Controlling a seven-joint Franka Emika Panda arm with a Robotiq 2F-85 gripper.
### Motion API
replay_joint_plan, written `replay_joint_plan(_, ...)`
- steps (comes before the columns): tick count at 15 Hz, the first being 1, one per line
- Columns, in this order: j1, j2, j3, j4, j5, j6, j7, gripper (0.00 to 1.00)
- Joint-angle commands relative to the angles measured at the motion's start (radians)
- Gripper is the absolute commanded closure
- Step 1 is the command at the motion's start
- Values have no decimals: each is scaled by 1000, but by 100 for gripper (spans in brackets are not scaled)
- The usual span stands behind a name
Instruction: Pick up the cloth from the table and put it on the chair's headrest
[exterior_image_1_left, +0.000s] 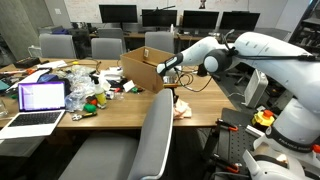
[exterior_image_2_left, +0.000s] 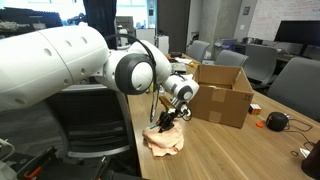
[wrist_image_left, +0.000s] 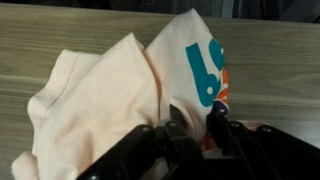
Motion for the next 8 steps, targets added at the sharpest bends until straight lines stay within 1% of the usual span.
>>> replay_joint_plan(1,-12,49,5,97,12,-47,19,95)
replay_joint_plan(2,-13,43,6,96,13,-42,14,99)
replay_joint_plan(3,-14,24,8,74,12,-25,11,100)
replay_joint_plan(8,-26,-104,1,-48,26,88,-7,99)
